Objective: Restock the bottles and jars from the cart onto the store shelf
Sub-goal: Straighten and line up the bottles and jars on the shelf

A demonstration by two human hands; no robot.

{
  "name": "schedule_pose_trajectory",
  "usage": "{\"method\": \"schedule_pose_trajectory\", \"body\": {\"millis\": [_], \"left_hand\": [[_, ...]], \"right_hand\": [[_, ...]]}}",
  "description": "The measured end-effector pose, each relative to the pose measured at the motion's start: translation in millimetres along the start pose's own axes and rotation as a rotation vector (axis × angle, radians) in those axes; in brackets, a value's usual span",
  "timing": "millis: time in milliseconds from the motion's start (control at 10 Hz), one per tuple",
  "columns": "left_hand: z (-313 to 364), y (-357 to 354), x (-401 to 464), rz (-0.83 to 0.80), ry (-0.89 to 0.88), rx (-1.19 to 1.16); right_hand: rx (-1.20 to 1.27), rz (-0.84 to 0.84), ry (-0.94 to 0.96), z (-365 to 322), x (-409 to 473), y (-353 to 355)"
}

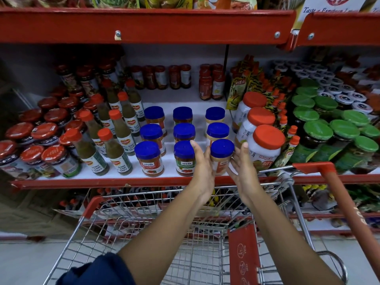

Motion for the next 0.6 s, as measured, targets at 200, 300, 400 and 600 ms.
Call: {"method": "schedule_pose_trajectory", "body": {"millis": [200,300,400,600], "left_hand": [[-3,8,15,0.028,-0.016,0.019],[-4,8,16,0.049,-0.025,0.046],[-1,6,12,0.070,-0.040,0.106],[5,0,-2,0.068,-0.090,0.220]], "right_hand": [[0.032,-0.002,0.012,4,-17,-5],[0.028,0.002,0.013,2,-21,-6],[0.022,-0.004,0.018,0,-22,-5],[-0.221,0.107,0.078,-2,-28,4]]}}
Point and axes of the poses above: each hand's wrist, its own x-axis towards the middle knuckle, its own y-axis out of the back of the hand, z = x × y, the point moved 4 cm from there along x, towards the middle knuckle, and after that the axes turned 4 degrees about -z, right-handed, at the moved point
